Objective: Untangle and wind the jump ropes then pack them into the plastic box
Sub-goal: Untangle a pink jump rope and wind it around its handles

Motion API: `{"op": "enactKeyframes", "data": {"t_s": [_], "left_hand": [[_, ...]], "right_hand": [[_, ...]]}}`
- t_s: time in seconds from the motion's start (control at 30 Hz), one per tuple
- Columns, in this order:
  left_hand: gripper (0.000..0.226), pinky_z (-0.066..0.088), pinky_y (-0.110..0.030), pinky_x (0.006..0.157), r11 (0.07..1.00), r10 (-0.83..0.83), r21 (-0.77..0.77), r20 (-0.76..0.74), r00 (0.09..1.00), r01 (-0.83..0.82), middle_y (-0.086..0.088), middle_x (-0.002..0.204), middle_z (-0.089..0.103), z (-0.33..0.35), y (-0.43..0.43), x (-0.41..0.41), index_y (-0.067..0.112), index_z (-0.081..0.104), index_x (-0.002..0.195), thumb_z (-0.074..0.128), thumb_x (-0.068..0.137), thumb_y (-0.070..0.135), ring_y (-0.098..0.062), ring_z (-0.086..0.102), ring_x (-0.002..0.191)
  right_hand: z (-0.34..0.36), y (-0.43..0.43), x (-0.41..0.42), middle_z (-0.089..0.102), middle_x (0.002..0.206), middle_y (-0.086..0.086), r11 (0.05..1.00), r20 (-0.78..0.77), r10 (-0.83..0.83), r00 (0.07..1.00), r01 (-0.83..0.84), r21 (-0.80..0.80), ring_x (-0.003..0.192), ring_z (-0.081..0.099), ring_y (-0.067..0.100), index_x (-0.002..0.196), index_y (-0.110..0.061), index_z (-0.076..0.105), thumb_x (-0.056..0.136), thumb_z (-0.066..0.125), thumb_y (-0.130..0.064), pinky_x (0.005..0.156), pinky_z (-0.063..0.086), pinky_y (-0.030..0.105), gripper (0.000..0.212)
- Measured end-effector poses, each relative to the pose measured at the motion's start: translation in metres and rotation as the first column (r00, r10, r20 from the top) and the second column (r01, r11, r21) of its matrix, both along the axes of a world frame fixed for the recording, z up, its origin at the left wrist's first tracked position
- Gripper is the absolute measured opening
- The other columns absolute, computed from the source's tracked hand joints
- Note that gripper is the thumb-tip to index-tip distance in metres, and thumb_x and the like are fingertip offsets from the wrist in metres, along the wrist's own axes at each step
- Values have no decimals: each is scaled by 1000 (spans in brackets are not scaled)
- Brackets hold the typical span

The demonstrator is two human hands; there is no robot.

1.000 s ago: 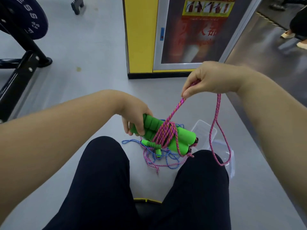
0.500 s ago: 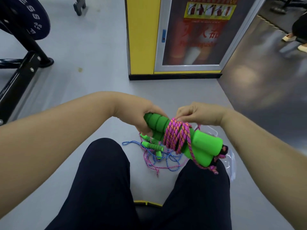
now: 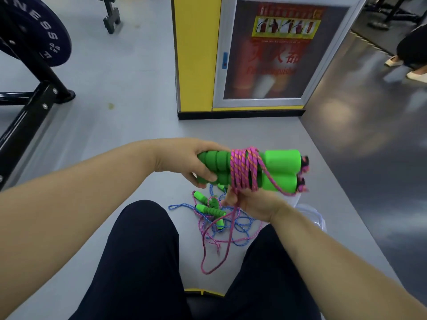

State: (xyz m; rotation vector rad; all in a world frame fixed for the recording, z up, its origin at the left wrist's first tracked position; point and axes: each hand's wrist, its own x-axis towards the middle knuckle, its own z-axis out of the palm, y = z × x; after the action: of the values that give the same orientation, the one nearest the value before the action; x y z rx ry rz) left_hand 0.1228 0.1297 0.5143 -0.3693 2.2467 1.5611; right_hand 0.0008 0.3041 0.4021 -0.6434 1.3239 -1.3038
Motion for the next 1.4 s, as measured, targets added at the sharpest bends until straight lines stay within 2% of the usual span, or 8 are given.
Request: {"op": "enactKeyframes", "data": {"t_s": [0.07, 0.23, 0.4, 0.63, 0.83, 1.0, 1.1, 1.4], "left_hand": [[49, 57, -40, 82, 993, 107, 44, 12, 994, -108, -13, 110, 65, 0, -6, -1, 32, 57, 117, 64, 84, -3, -36, 63, 104], [45, 58, -41, 79, 963, 248, 95, 42, 968, -250, -18, 103, 68, 5, -13, -4, 27, 56, 118, 63, 84, -1, -35, 66, 94], [42, 56, -43, 83, 931, 357, 60, 52, 933, -360, -17, 102, 67, 6, -12, -10, 24, 55, 119, 63, 85, 2, -30, 66, 87], [48, 55, -34, 69, 801, 548, -189, -150, 823, -568, -9, 94, 59, -4, -20, -11, 25, 49, 128, 60, 86, 5, -26, 60, 70], [50, 46, -32, 72, 550, 225, -773, -228, 947, -317, -7, 117, 62, -25, -12, -8, 35, 43, 135, 50, 89, 16, -30, 58, 100], [55, 38, -30, 61, 359, 16, -932, -41, 999, -44, -5, 106, 58, -32, 12, -9, 39, 36, 138, 43, 91, 10, -28, 53, 84], [59, 40, -31, 62, 356, -65, -934, 14, 998, 37, -5, 106, 56, -32, 14, -7, 42, 33, 139, 41, 92, 9, -26, 50, 83], [47, 45, -32, 84, 594, -390, -767, -9, 921, 244, 2, 118, 60, -12, 20, -3, 35, 44, 133, 59, 90, 23, -20, 54, 101]], "right_hand": [[5, -7, 12, 69, 71, -3, 999, -5, -52, 999, 52, -16, 68, 63, 11, 92, -9, 57, 97, 42, -18, 82, 49, 31, 19], [10, -8, 25, 71, 104, -5, 992, -17, -119, 993, 118, -46, 120, 53, 12, 110, -21, 63, 86, 51, -28, 102, 32, 33, 27], [17, -18, 37, 66, 65, 2, 973, -62, -232, 971, 231, -17, 56, 58, 13, 100, -13, 60, 100, 38, -17, 57, 47, 24, 22], [24, -4, 44, 58, 60, -1, 981, -450, 23, 893, 67, 182, 42, 42, 10, 88, -11, 63, 99, 40, -26, 47, 38, 22, 30], [80, -3, 37, 58, 53, 0, 991, -463, 68, 884, -7, 132, 39, 42, 7, 85, -14, 64, 98, 42, -23, 43, 37, 16, 27], [111, -17, 7, 54, 47, -6, 985, -795, 122, 595, 26, 171, 43, 43, 5, 77, -16, 68, 95, 48, -33, 48, 38, 18, 32], [119, -26, -13, 57, 52, -6, 978, -888, 184, 421, 15, 209, 50, 47, 12, 68, -19, 66, 90, 58, -32, 53, 38, 22, 26], [123, -30, -42, 66, 69, -1, 955, -693, 295, 658, -233, 184, 68, 52, 6, 72, -30, 74, 68, 78, -27, 62, 39, 23, 7]]}}
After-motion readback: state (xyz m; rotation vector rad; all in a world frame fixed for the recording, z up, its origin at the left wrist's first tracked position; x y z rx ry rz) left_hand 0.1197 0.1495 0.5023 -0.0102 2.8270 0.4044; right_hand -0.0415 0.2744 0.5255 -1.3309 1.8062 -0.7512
